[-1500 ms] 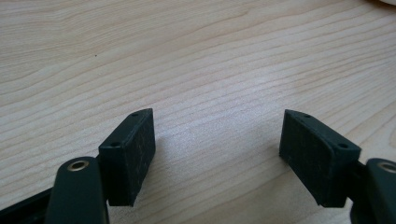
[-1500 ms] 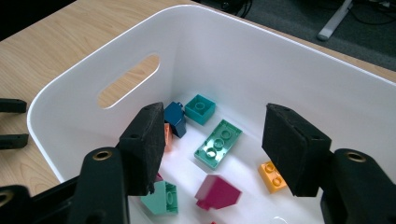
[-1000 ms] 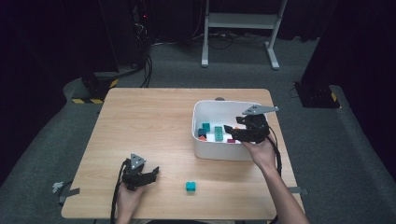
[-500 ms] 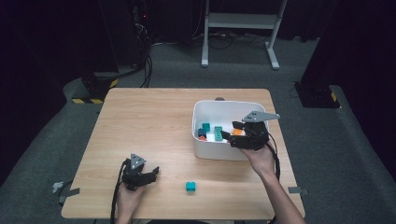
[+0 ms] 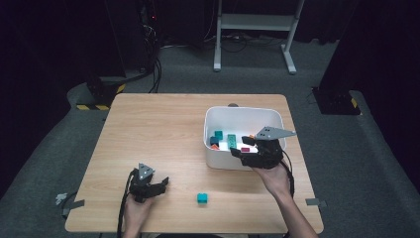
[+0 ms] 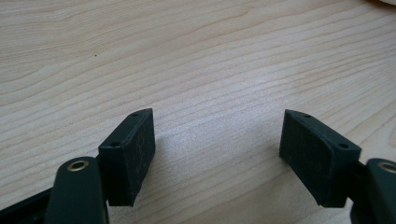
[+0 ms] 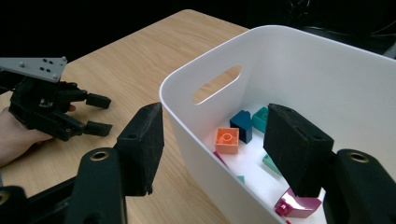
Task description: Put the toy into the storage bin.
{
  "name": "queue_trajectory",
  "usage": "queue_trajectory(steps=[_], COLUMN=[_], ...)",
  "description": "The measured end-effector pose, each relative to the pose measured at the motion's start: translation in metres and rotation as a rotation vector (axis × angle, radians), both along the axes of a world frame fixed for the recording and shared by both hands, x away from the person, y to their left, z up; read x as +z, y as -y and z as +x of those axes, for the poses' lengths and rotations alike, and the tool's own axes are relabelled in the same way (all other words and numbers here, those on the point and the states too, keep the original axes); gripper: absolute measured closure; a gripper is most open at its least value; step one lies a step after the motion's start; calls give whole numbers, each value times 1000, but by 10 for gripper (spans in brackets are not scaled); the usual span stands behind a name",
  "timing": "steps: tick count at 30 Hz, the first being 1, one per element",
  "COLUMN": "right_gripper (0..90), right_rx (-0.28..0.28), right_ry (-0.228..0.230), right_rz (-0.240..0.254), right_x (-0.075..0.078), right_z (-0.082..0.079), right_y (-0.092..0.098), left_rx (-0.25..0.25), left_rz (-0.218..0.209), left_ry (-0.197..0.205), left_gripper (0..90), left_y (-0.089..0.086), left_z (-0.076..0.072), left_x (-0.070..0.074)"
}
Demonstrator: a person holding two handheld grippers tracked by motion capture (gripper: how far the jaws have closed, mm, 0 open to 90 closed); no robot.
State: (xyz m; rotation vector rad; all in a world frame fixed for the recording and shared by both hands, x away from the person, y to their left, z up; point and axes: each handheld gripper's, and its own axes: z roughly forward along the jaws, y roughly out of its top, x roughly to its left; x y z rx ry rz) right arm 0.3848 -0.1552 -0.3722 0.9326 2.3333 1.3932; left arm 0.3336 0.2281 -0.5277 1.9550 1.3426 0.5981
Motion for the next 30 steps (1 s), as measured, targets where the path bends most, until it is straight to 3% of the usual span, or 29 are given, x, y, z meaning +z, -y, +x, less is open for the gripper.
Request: queue_trajectory(steps=[20, 30], right_gripper=[374, 367], right_rx=[73, 108], right_ry=[-18, -45], right_rz=[44, 36], right_x=[-24, -46], right_z=[-29, -39], right_y=[-12, -22], left_rx=[0, 0], left_rz=[1, 1], left_ry=[0, 0], left_gripper=[268, 269], left_y=[0, 0], left_z=[0, 0], left_x=[0, 0])
